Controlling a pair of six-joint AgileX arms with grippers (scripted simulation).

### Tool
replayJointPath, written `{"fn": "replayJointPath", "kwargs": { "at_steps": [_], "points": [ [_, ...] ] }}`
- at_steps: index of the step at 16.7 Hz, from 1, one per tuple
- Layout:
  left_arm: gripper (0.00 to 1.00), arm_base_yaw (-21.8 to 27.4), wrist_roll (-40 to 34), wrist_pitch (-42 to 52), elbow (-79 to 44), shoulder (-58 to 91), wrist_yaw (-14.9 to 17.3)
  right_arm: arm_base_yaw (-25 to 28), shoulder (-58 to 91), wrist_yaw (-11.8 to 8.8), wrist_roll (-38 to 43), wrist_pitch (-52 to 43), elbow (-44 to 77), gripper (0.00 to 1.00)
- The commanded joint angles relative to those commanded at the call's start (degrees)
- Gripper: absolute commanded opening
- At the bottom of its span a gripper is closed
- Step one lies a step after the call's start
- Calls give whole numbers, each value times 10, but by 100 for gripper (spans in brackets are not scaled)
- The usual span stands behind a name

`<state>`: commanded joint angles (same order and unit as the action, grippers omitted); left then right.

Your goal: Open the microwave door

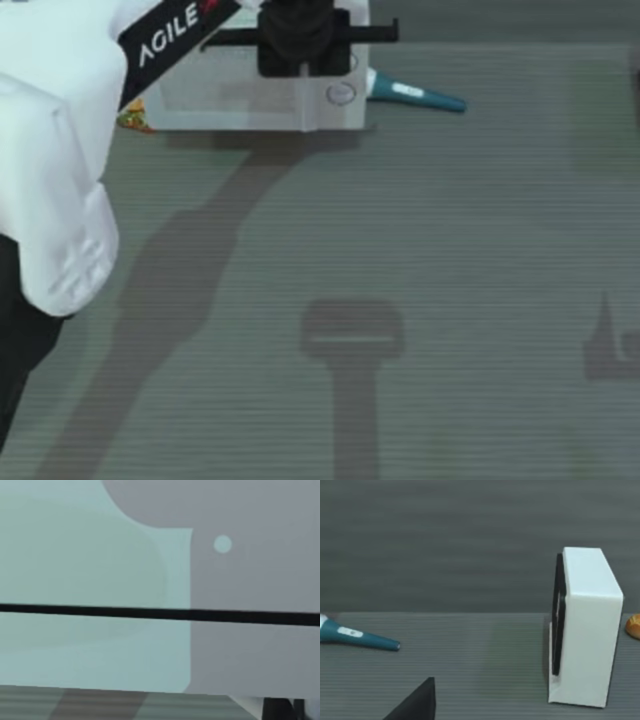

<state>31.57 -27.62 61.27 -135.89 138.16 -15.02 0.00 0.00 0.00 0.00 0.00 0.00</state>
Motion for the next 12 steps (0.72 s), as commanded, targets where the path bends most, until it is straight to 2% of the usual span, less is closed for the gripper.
{"fn": "replayJointPath", "kwargs": {
  "at_steps": [5, 12],
  "points": [
    [0, 3, -10, -45, 96, -49, -5, 0, 0, 0, 0, 0, 0, 100],
    [0, 4, -10, -48, 100, -51, -5, 0, 0, 0, 0, 0, 0, 100]
  ]
}}
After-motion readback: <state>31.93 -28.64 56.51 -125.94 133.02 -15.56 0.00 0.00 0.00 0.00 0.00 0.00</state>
